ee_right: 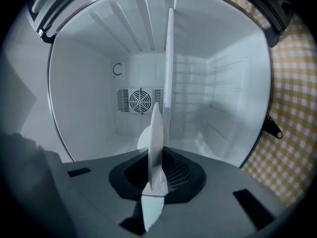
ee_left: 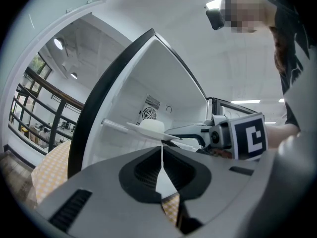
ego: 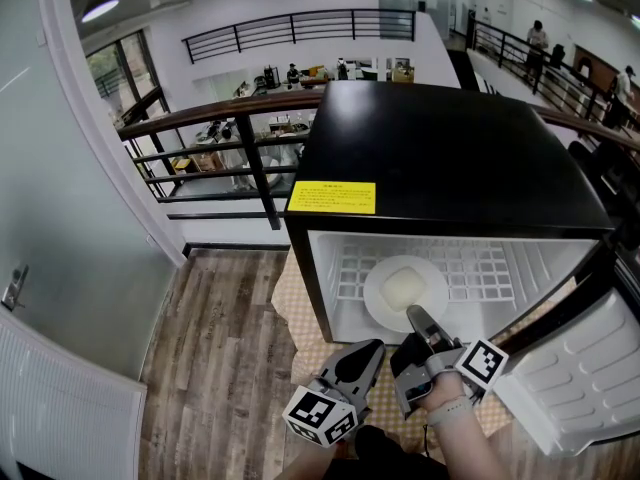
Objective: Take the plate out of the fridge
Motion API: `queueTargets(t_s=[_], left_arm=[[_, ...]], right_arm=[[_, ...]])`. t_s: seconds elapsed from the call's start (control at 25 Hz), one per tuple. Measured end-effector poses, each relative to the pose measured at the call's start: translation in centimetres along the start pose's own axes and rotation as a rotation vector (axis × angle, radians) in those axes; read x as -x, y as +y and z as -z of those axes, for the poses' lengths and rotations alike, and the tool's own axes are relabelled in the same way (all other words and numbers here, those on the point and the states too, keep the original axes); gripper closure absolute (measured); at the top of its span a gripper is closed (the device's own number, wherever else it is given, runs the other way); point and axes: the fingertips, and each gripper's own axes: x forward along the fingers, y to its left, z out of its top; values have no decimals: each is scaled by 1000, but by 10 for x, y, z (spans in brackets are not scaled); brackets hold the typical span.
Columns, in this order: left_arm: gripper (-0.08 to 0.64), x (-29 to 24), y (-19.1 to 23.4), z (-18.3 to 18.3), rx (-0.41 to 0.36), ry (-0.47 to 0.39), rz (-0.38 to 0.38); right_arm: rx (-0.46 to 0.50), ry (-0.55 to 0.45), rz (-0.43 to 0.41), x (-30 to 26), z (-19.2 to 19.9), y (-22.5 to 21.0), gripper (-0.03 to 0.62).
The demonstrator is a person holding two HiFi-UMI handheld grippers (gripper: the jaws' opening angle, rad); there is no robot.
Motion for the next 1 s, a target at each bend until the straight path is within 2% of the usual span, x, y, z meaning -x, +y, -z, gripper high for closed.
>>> queueTargets(t_s=[1.0], left_arm=[[543,16,-25,0,-12,1,26]], right_arm=[[-27,-55,-10,42,2,-1,538]])
